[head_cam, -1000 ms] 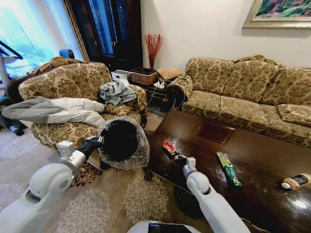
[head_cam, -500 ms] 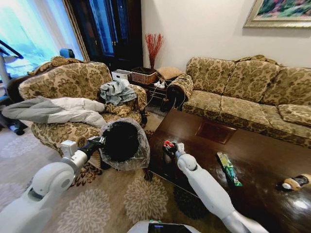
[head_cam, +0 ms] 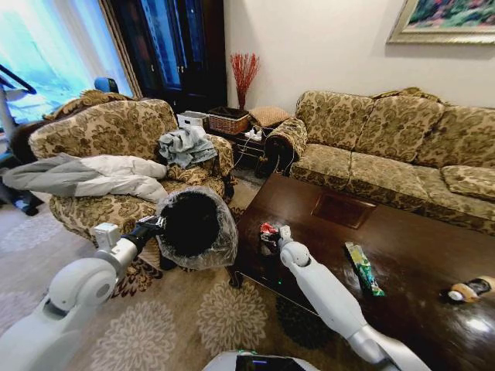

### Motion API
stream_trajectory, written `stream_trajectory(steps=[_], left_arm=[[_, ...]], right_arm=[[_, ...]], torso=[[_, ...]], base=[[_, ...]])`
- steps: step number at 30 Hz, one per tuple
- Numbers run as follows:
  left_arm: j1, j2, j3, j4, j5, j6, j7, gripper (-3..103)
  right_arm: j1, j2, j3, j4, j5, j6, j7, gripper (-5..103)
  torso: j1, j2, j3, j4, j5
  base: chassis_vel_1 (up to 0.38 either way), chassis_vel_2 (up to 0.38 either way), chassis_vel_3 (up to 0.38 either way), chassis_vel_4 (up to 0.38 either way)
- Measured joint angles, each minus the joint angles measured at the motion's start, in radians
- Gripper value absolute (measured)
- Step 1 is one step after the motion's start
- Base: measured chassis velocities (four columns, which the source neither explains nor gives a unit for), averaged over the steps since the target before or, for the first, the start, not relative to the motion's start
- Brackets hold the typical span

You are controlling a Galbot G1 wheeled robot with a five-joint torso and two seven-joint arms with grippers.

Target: Move to the front of the table and place the trash on the table into the trash bin.

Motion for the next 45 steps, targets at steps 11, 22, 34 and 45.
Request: stream_trajectory(steps=[11, 22, 34, 45], left_arm=[[0.006, 0.005, -0.017, -0.009, -0.007, -0.001, 0.000, 2], [0.004, 0.004, -0.023, -0.012, -0.012, -0.004, -0.003, 2], [0.009, 0.002, -0.027, -0.021, -0.013, -0.004, -0.004, 2], [-0.034, 0.102, 0.023, 0.016, -0.039, -0.004, 0.007, 2]], right_arm=[[-0.014, 0.023, 0.008, -0.023, 0.018, 0.019, -0.016, 101], [-0.045, 0.024, 0.016, -0.023, 0.021, 0.046, -0.030, 73], [-0.071, 0.020, 0.019, 0.003, 0.020, 0.059, -0.015, 47], [-0.164, -0.076, 0.214, 0.280, 0.024, 0.110, -0.055, 47]], torso=[[0.000, 0.000, 0.000, 0.0001, 0.0000], [0.000, 0.000, 0.000, -0.0003, -0.0003], [0.000, 0.000, 0.000, 0.0003, 0.0003], [0.000, 0.000, 0.000, 0.0000, -0.0002]], base=[[0.000, 0.000, 0.000, 0.000], [0.000, 0.000, 0.000, 0.000], [0.000, 0.000, 0.000, 0.000], [0.000, 0.000, 0.000, 0.000]])
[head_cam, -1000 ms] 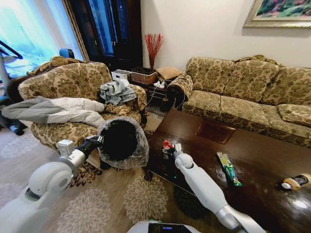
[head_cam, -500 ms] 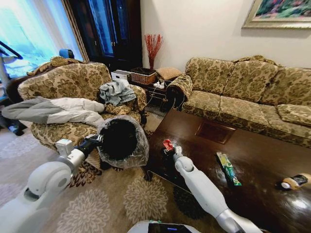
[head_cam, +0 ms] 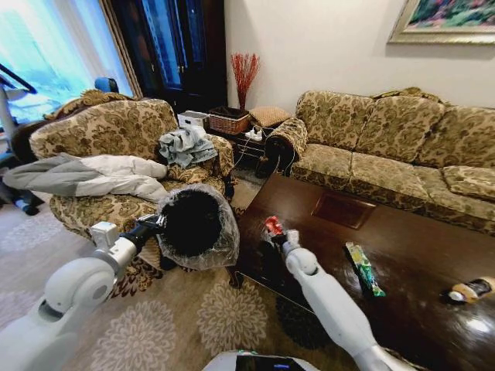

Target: Move to the front of the table and place the trash on the table into the trash bin.

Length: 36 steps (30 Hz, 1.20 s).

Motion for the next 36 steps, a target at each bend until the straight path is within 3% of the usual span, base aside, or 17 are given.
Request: stream_trajectory(steps=[3, 7, 12, 14, 18, 20, 21, 22, 23, 28, 32, 36], left_arm=[[-0.042, 0.051, 0.028, 0.031, -0.020, -0.001, 0.002, 2], [-0.123, 0.167, 0.078, 0.074, -0.093, 0.000, 0.027, 2], [-0.176, 0.226, 0.100, 0.129, -0.129, 0.005, 0.037, 2], [-0.182, 0.241, 0.107, 0.181, -0.135, 0.005, 0.041, 2], [-0.248, 0.249, 0.191, 0.246, -0.135, 0.003, 0.049, 2], [-0.393, 0.233, 0.358, 0.295, -0.136, 0.006, 0.058, 2], [-0.451, 0.223, 0.409, 0.309, -0.136, 0.010, 0.056, 2], [-0.451, 0.223, 0.409, 0.309, -0.136, 0.010, 0.056, 2], [-0.519, 0.210, 0.471, 0.324, -0.136, 0.014, 0.055, 2], [-0.710, 0.148, 0.669, 0.394, -0.142, 0.032, 0.043, 2], [-0.812, 0.119, 0.777, 0.441, -0.154, 0.044, 0.038, 2], [-0.851, 0.109, 0.812, 0.457, -0.156, 0.050, 0.037, 2]], right_arm=[[-0.005, -0.030, 0.026, 0.062, 0.007, 0.049, 0.000, 47], [0.028, -0.078, 0.030, 0.211, 0.078, 0.128, -0.004, 47], [0.140, -0.082, -0.025, 0.307, 0.176, 0.136, -0.026, 47], [0.250, -0.074, -0.100, 0.341, 0.253, 0.131, -0.040, 47], [0.319, -0.084, -0.166, 0.376, 0.336, 0.120, -0.040, 47], [0.368, -0.093, -0.237, 0.391, 0.405, 0.101, -0.034, 47], [0.383, -0.094, -0.261, 0.391, 0.420, 0.095, -0.031, 47], [0.383, -0.094, -0.261, 0.391, 0.420, 0.095, -0.031, 47], [0.399, -0.093, -0.286, 0.389, 0.428, 0.091, -0.030, 47], [0.437, -0.086, -0.355, 0.375, 0.449, 0.063, -0.025, 47], [0.445, -0.085, -0.395, 0.345, 0.432, 0.049, -0.027, 47], [0.447, -0.078, -0.417, 0.318, 0.404, 0.041, -0.026, 47]], torso=[[0.000, 0.000, 0.000, 0.0000, 0.0002], [0.000, 0.000, 0.000, -0.0003, 0.0006], [0.000, 0.000, 0.000, -0.0006, 0.0005], [0.000, 0.000, 0.000, 0.0004, -0.0003], [0.000, 0.000, 0.000, 0.0014, 0.0007], [0.000, 0.000, 0.000, 0.0002, -0.0014], [0.000, 0.000, 0.000, -0.0004, -0.0004], [0.000, 0.000, 0.000, -0.0004, -0.0004], [0.000, 0.000, 0.000, -0.0003, 0.0013], [0.000, 0.000, 0.000, -0.0003, 0.0003], [0.000, 0.000, 0.000, 0.0000, -0.0001], [0.000, 0.000, 0.000, -0.0001, 0.0004]], base=[[0.000, 0.000, 0.000, 0.000], [0.000, 0.000, 0.000, 0.000], [0.000, 0.000, 0.000, 0.000], [0.000, 0.000, 0.000, 0.000], [0.000, 0.000, 0.000, 0.000], [0.000, 0.000, 0.000, 0.000], [0.000, 0.000, 0.000, 0.000], [0.000, 0.000, 0.000, 0.000], [0.000, 0.000, 0.000, 0.000], [0.000, 0.000, 0.000, 0.000], [0.000, 0.000, 0.000, 0.000], [0.000, 0.000, 0.000, 0.000]])
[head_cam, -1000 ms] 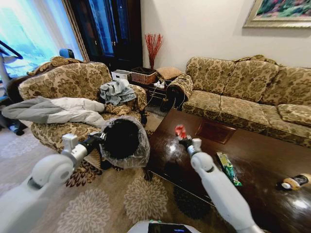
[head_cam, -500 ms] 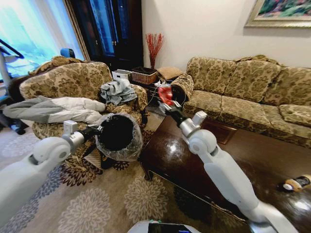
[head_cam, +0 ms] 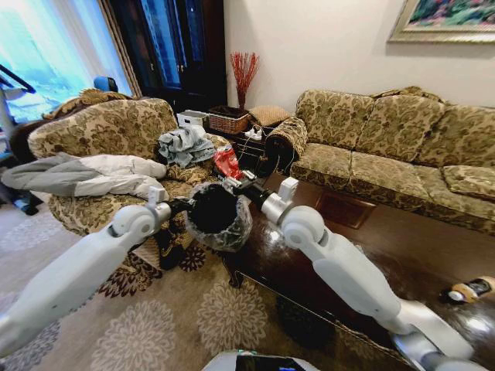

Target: Move to the front of the table and place the trash on the table into the trash bin.

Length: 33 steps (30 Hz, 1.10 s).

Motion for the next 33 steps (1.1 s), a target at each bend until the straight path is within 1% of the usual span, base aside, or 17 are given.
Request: stream_trajectory(steps=[1, 2, 4, 7, 8, 10, 11, 14, 16, 18, 22, 25, 28, 30, 31, 32, 33], left_arm=[[-0.010, -0.003, 0.008, 0.005, -0.001, 0.001, 0.000, 2], [-0.024, -0.006, 0.018, 0.011, -0.002, 0.002, -0.001, 2], [-0.027, -0.006, 0.019, 0.012, -0.003, 0.002, -0.001, 2], [-0.021, 0.001, 0.011, 0.011, -0.007, 0.003, 0.001, 2], [-0.021, 0.001, 0.011, 0.011, -0.007, 0.003, 0.001, 2], [-0.005, 0.006, -0.008, 0.005, -0.006, 0.002, 0.002, 2], [-0.005, 0.006, -0.008, 0.005, -0.006, 0.002, 0.002, 2], [0.021, 0.018, -0.036, -0.014, -0.005, 0.002, 0.004, 2], [0.025, 0.019, -0.040, -0.018, -0.005, 0.002, 0.004, 2], [0.040, 0.020, -0.057, -0.032, -0.005, 0.002, 0.005, 2], [0.058, 0.020, -0.072, -0.047, -0.004, 0.002, 0.005, 2], [0.066, 0.019, -0.082, -0.057, -0.004, 0.004, 0.004, 2], [0.090, 0.019, -0.113, -0.078, -0.004, 0.007, 0.004, 2], [0.124, 0.021, -0.153, -0.098, -0.004, 0.008, 0.002, 2], [0.154, 0.024, -0.186, -0.114, -0.004, 0.008, 0.003, 2], [0.154, 0.024, -0.186, -0.114, -0.004, 0.008, 0.003, 2], [0.186, 0.028, -0.218, -0.131, -0.005, 0.001, 0.004, 2]], right_arm=[[0.000, 0.003, -0.009, -0.007, -0.011, -0.002, 0.004, 47], [-0.002, 0.008, -0.025, -0.013, -0.032, -0.011, 0.016, 44], [-0.004, 0.010, -0.030, -0.014, -0.038, -0.019, 0.019, 44], [-0.011, 0.013, -0.048, -0.029, -0.086, -0.032, 0.030, 59], [-0.011, 0.013, -0.048, -0.029, -0.086, -0.032, 0.030, 59], [-0.014, 0.015, -0.056, -0.035, -0.119, -0.032, 0.037, 70], [-0.014, 0.015, -0.056, -0.035, -0.119, -0.032, 0.037, 70], [-0.018, 0.020, -0.062, -0.033, -0.129, -0.035, 0.056, 86], [-0.020, 0.020, -0.062, -0.032, -0.130, -0.035, 0.058, 86], [-0.027, 0.021, -0.055, -0.020, -0.130, -0.035, 0.073, 96], [-0.041, 0.008, -0.049, 0.003, -0.125, -0.035, 0.081, 100], [-0.053, 0.000, -0.040, 0.018, -0.118, -0.034, 0.089, 100], [-0.069, -0.009, -0.002, 0.045, -0.094, -0.030, 0.120, 100], [-0.085, -0.025, 0.044, 0.072, -0.061, -0.029, 0.174, 100], [-0.100, -0.049, 0.078, 0.096, -0.051, -0.029, 0.216, 100], [-0.100, -0.049, 0.078, 0.096, -0.051, -0.029, 0.216, 100], [-0.126, -0.086, 0.121, 0.120, -0.077, -0.030, 0.230, 100]], torso=[[0.000, 0.000, 0.000, 0.0000, 0.0001], [0.000, 0.000, 0.000, 0.0000, 0.0000], [0.000, 0.000, 0.000, 0.0000, -0.0001], [0.000, 0.000, 0.000, 0.0001, -0.0004], [0.000, 0.000, 0.000, 0.0001, -0.0004], [0.000, 0.000, 0.000, 0.0002, -0.0004], [0.000, 0.000, 0.000, 0.0002, -0.0004], [0.000, 0.000, 0.000, 0.0003, -0.0003], [0.000, 0.000, 0.000, 0.0003, -0.0003], [0.000, 0.000, 0.000, 0.0002, -0.0002], [0.000, 0.000, 0.000, 0.0003, -0.0003], [0.000, 0.000, 0.000, 0.0002, -0.0003], [0.000, 0.000, 0.000, -0.0001, -0.0002], [0.000, 0.000, 0.000, 0.0002, 0.0002], [0.000, 0.000, 0.000, 0.0003, 0.0000], [0.000, 0.000, 0.000, 0.0003, 0.0000], [0.000, 0.000, 0.000, 0.0005, 0.0001]], base=[[0.000, 0.000, 0.000, 0.000], [0.000, 0.000, 0.000, 0.000], [0.000, 0.000, 0.000, 0.000], [0.000, 0.000, 0.000, 0.000], [0.000, 0.000, 0.000, 0.000], [0.000, 0.000, 0.000, 0.000], [0.000, 0.000, 0.000, 0.000], [0.000, 0.000, 0.000, 0.000], [0.000, 0.000, 0.000, 0.000], [0.000, 0.000, 0.000, 0.000], [0.000, 0.000, 0.000, 0.000], [0.000, 0.000, 0.000, 0.000], [0.000, 0.000, 0.000, 0.000], [0.000, 0.000, 0.000, 0.000], [0.000, 0.000, 0.000, 0.000], [0.000, 0.000, 0.000, 0.000], [0.000, 0.000, 0.000, 0.000]])
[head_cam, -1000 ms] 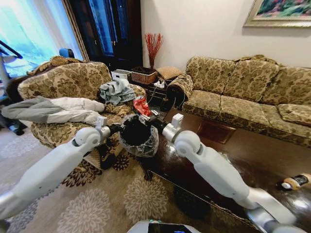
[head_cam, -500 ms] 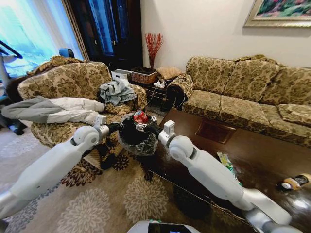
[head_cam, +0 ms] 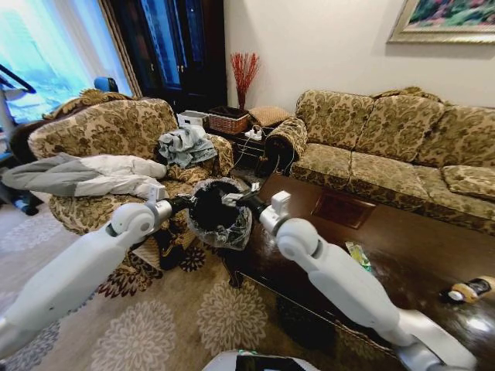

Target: Move to the front of the table and place the trash on the table into the trash bin.

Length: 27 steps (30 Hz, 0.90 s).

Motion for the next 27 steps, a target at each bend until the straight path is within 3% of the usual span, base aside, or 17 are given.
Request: stream_trajectory(steps=[3, 6, 10, 15, 19, 27], left_arm=[[0.035, 0.002, -0.027, -0.018, 0.001, -0.019, 0.001, 2], [0.077, -0.015, -0.056, -0.044, 0.016, -0.030, -0.001, 2], [0.088, -0.040, -0.056, -0.061, 0.028, -0.030, -0.013, 2], [0.104, -0.057, -0.058, -0.087, 0.039, -0.030, -0.024, 2], [0.133, -0.058, -0.069, -0.105, 0.039, -0.034, -0.039, 2], [0.158, -0.056, -0.074, -0.124, 0.049, -0.037, -0.043, 2]], right_arm=[[-0.054, -0.049, 0.074, 0.024, -0.064, -0.008, -0.018, 100], [-0.219, -0.125, 0.231, 0.052, -0.159, -0.065, -0.003, 100], [-0.343, -0.144, 0.351, 0.043, -0.195, -0.070, 0.001, 100], [-0.448, -0.132, 0.509, 0.030, -0.204, -0.076, -0.017, 100], [-0.562, -0.087, 0.648, 0.043, -0.214, -0.079, -0.075, 100], [-0.707, -0.026, 0.716, 0.079, -0.272, -0.066, -0.122, 100]], torso=[[0.000, 0.000, 0.000, 0.0000, -0.0005], [0.000, 0.000, 0.000, -0.0006, 0.0002], [0.000, 0.000, 0.000, -0.0007, -0.0001], [0.000, 0.000, 0.000, -0.0003, -0.0003], [0.000, 0.000, 0.000, -0.0004, -0.0001], [0.000, 0.000, 0.000, -0.0004, -0.0003]], base=[[0.000, 0.000, 0.000, 0.000], [0.000, 0.000, 0.000, 0.000], [0.000, 0.000, 0.000, 0.000], [0.000, 0.000, 0.000, 0.000], [0.000, 0.000, 0.000, 0.000], [-0.056, -0.048, -0.055, -0.055]])
